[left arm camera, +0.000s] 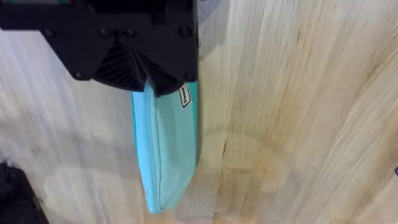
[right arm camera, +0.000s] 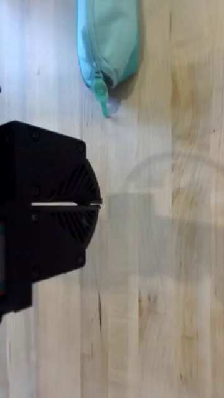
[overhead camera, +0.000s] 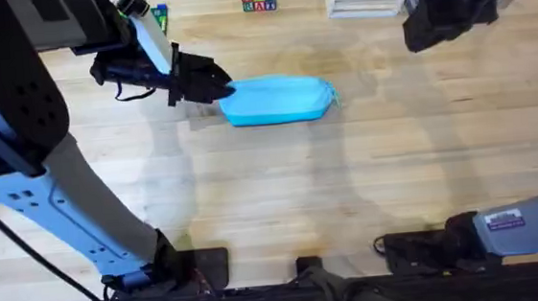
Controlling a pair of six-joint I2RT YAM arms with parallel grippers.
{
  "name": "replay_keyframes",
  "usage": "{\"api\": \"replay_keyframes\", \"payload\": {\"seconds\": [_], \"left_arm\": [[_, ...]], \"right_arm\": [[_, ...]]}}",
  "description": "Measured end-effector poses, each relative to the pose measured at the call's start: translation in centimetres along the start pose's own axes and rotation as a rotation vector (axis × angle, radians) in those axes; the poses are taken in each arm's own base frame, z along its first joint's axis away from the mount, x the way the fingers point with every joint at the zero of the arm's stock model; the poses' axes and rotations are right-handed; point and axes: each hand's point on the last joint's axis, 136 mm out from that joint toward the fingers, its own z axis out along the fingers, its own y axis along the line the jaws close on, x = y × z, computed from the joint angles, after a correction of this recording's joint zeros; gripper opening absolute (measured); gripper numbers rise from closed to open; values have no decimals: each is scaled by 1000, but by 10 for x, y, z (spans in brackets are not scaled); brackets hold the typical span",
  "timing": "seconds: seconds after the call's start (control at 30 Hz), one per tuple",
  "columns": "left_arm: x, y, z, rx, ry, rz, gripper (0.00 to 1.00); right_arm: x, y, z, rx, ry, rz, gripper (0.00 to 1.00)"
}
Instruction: Unzip the bag, pick up the pens from the table one at a time and place them inside, then zip the bag closed.
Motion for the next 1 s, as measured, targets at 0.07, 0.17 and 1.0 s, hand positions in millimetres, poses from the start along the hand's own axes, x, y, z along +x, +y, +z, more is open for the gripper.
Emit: {"api": "replay_keyframes", "payload": {"seconds": [0.07,0.17,1.0], "left_arm": [[0,0,0,0,0,1,42],[0,0,0,0,0,1,42],[0,0,0,0,1,1,42]], "right_arm": [[-2,6,-15,-9,-45,-30,33],[-2,20,-40,-25,-112,-83,33],[107,112,-181,-264,-329,-360,998]]}}
